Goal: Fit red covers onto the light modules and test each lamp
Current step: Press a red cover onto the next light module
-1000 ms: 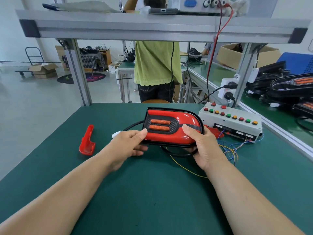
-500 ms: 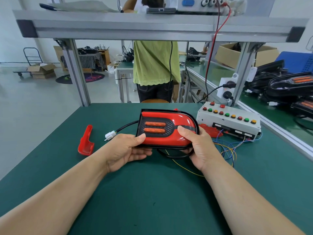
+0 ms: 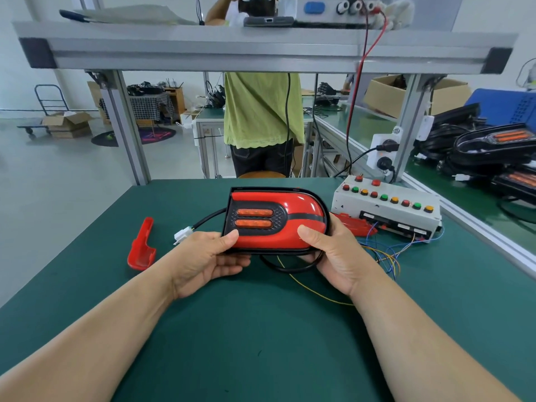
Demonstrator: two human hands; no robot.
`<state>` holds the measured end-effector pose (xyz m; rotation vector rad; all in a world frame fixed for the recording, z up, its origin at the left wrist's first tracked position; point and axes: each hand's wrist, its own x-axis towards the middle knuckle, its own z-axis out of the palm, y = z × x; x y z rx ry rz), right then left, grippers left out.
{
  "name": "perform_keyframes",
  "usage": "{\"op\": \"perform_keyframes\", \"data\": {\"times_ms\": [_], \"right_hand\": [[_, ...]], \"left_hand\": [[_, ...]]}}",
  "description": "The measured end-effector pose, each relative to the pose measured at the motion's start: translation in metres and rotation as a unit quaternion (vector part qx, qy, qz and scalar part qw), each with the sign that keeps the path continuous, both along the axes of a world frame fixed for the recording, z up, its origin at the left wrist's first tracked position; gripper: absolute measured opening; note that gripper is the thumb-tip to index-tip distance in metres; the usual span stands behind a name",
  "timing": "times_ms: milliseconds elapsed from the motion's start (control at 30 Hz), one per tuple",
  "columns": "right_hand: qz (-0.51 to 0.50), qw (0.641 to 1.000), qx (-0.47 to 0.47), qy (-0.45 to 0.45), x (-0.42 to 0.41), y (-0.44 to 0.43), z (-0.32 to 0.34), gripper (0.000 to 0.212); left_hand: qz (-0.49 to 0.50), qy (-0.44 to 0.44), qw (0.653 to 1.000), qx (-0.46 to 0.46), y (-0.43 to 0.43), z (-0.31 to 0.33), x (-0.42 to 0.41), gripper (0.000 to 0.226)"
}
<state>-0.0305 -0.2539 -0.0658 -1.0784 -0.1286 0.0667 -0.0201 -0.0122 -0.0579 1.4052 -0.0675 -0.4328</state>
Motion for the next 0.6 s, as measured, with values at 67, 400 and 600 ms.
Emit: {"op": "perform_keyframes", "data": {"times_ms": [67,400,600], "right_hand": [[0.04,0.999,0.01,-0.014,-0.0008,-0.0039,0.0017,0.05],[0.055,0.998,0.017,-0.015,-0.0016,-0.009,0.0052,0.034],[0.034,0.999,0.04,0.007,0.0015,-0.0082,0.0014,0.025]], "left_hand": [[-0.002,0.002,1.0,0.0,0.0029,0.0007,0.001,0.056],[-0.013,-0.003,0.999,0.038,0.0076,0.0058,-0.0006,0.042],[0.132,-0.346,0.865,0.338,0.0039,0.0002,-0.0011,0.038]]}}
